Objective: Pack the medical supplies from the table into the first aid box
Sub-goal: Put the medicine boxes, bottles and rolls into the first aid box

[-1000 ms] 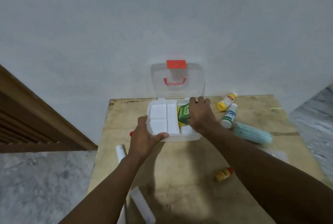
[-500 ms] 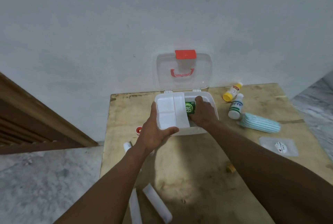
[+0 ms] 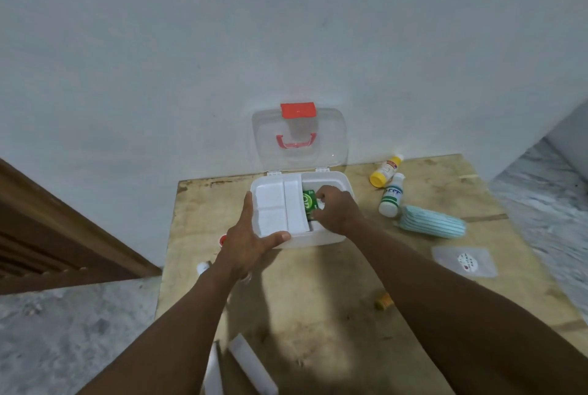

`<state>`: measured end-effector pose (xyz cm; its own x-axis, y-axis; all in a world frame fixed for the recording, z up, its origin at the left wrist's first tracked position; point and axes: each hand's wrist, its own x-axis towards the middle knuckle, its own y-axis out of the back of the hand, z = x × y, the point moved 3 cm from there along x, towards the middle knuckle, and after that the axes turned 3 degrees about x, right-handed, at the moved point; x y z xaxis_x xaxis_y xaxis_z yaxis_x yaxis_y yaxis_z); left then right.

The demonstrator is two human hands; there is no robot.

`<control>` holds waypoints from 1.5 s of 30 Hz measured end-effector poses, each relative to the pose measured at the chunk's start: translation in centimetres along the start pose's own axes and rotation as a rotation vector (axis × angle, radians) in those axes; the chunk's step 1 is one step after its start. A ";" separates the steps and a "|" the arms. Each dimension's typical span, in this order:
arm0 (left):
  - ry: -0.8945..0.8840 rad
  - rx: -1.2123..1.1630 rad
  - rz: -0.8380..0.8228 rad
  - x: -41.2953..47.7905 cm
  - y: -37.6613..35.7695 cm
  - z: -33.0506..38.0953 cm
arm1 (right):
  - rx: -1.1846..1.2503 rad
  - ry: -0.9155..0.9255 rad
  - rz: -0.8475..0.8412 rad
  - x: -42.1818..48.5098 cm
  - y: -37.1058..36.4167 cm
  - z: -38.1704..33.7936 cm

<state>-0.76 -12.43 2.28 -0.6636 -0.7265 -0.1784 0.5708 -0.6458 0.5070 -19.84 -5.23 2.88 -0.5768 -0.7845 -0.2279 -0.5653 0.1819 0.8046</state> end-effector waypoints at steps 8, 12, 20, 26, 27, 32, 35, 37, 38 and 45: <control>0.026 0.069 -0.014 -0.1 -0.3 0.8 | 0.178 0.128 0.282 -2.0 5.3 2.8; 0.067 0.052 0.001 -0.1 -0.6 1.8 | 0.138 0.126 0.319 -4.3 6.7 5.7; 0.134 0.097 0.036 -1.1 -1.0 1.3 | -0.275 -0.117 0.150 -10.8 8.0 15.8; 0.175 0.099 0.037 -0.4 -1.2 0.8 | -0.439 -0.232 0.000 -12.9 8.9 20.7; 0.179 0.091 0.040 -0.2 -1.2 0.7 | -0.462 -0.243 -0.016 -12.9 9.1 21.1; 0.230 0.087 0.019 0.3 -1.0 0.5 | -0.485 -0.276 -0.072 -12.4 9.8 23.1; 0.256 0.079 0.010 0.4 -1.0 0.5 | -0.484 -0.291 -0.092 -12.3 9.5 23.3; 0.264 0.079 0.013 0.3 -1.1 0.4 | -0.483 -0.290 -0.078 -12.3 9.2 23.4; 0.266 0.073 0.015 0.3 -1.0 0.5 | -0.492 -0.288 -0.066 -12.2 9.0 23.4; 0.255 0.073 0.020 0.2 -1.1 0.9 | -0.598 -0.303 -0.051 -12.1 8.8 23.0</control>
<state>-1.93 -11.62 2.43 -0.5038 -0.7805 -0.3701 0.5400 -0.6190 0.5703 -31.41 19.55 0.12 -0.7476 -0.5663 -0.3470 -0.2222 -0.2790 0.9342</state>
